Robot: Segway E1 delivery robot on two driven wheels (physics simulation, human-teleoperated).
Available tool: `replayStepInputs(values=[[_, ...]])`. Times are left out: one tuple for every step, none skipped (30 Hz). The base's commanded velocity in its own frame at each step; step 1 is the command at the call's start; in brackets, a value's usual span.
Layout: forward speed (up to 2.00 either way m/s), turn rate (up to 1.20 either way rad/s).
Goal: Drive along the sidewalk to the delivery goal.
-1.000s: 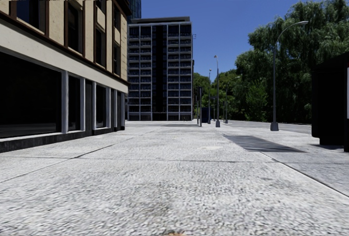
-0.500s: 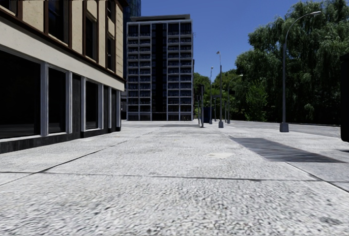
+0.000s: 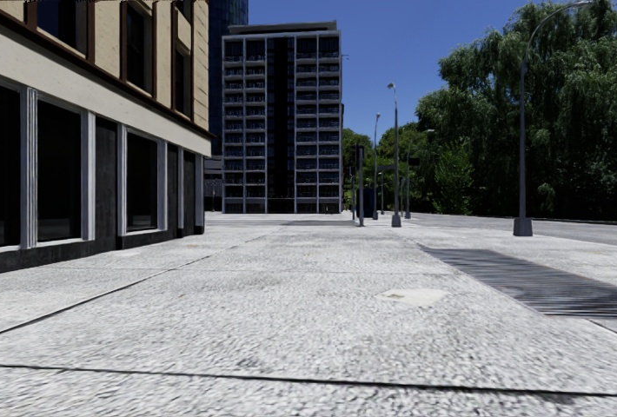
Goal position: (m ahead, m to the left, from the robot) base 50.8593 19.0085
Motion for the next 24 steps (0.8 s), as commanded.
replayStepInputs(values=[[2.0,0.0],[2.0,0.0],[2.0,0.0],[2.0,0.0],[2.0,0.0],[2.0,0.0],[2.0,0.0],[2.0,0.0],[2.0,0.0],[2.0,0.0],[2.0,0.0],[2.0,0.0],[2.0,0.0],[2.0,0.0],[2.0,0.0],[2.0,0.0],[2.0,0.0],[2.0,0.0],[2.0,0.0],[2.0,0.0],[2.0,0.0],[2.0,0.0],[2.0,0.0],[2.0,0.0]])
